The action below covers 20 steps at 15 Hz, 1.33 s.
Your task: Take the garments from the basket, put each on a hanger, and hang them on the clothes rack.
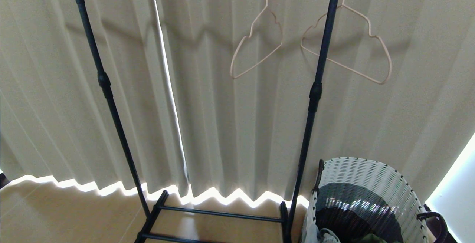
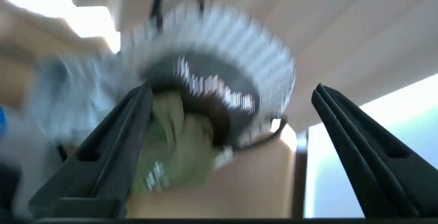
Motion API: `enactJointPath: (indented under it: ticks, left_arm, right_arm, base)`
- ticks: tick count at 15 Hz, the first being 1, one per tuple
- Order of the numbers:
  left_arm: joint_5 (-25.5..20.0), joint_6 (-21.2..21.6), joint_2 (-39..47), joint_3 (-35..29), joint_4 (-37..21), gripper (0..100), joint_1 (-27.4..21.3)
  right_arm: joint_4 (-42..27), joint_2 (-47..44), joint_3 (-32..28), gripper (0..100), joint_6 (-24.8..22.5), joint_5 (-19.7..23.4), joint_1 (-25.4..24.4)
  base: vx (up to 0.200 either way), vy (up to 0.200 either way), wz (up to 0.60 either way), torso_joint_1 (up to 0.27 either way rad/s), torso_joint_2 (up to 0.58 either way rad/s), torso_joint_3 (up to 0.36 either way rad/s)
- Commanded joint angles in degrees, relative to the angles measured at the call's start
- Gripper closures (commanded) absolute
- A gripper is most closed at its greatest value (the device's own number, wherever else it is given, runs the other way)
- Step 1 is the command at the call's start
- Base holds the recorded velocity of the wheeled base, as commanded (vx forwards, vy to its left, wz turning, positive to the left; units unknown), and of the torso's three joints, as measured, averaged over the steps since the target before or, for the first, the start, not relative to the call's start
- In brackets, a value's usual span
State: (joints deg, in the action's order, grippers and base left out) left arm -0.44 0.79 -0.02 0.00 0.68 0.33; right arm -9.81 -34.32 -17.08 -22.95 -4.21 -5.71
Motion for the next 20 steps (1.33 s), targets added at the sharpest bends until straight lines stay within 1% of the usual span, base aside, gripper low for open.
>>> enactJointPath:
  ticks: [1, 3, 4, 8, 9, 10, 12, 16, 20]
  left_arm:
    - [0.0, -0.09, 0.02, 0.0, 0.02, 0, 0.11]
    - [0.0, -0.44, 0.02, 0.0, 0.02, 0, 0.11]
    - [0.0, -0.44, 0.02, 0.0, 0.02, 0, 0.11]
    - [0.0, -0.44, 0.02, 0.0, 0.02, 0, 0.11]
    - [0.0, -0.44, 0.02, 0.0, 0.02, 0, 0.11]
    - [0.0, -0.44, 0.02, 0.0, 0.02, 0, 0.11]
    - [0.0, -0.44, 0.02, 0.0, 0.02, 0, 0.11]
    - [0.0, -0.44, 0.02, 0.0, 0.02, 0, 0.11]
    - [0.0, -0.44, 0.02, 0.0, 0.02, 0, 0.11]
  right_arm:
    - [0.15, -16.4, -0.06, 0, -1.65, -1.16, -0.01]
    - [0.23, -23.25, 0.12, 0, -1.74, -1.16, 0.08]
    - [0.67, -26.86, 1.08, 0, -2.62, -1.16, 0.08]
    - [1.02, -34.77, 2.05, 0, -9.39, -1.16, 0.17]
    - [2.52, -37.4, 2.14, 0, -10.88, -1.16, 0.17]
    - [4.01, -38.98, 2.4, 0, -11.06, -1.16, 0.17]
    - [11.75, -46.89, 4.42, 0, -11.23, -1.16, 0.26]
    - [21.5, -56.74, 6.0, 0, -12.03, -1.16, 0.26]
    - [26.51, -61.13, 6.0, 0, -12.11, -1.16, 0.26]
  base:
    - [0.0, 0.0, 0.0, 0.0, 0.0, 0.0]
    - [0.0, 0.0, 0.0, 0.0, 0.0, 0.0]
    - [0.0, 0.0, 0.0, 0.0, 0.0, 0.0]
    - [0.0, 0.0, 0.0, 0.0, 0.0, 0.0]
    - [0.0, 0.0, 0.0, 0.0, 0.0, 0.0]
    - [0.0, 0.0, 0.0, 0.0, 0.0, 0.0]
    - [0.0, 0.0, 0.0, 0.0, 0.0, 0.0]
    - [0.0, 0.0, 0.0, 0.0, 0.0, 0.0]
    - [0.0, 0.0, 0.0, 0.0, 0.0, 0.0]
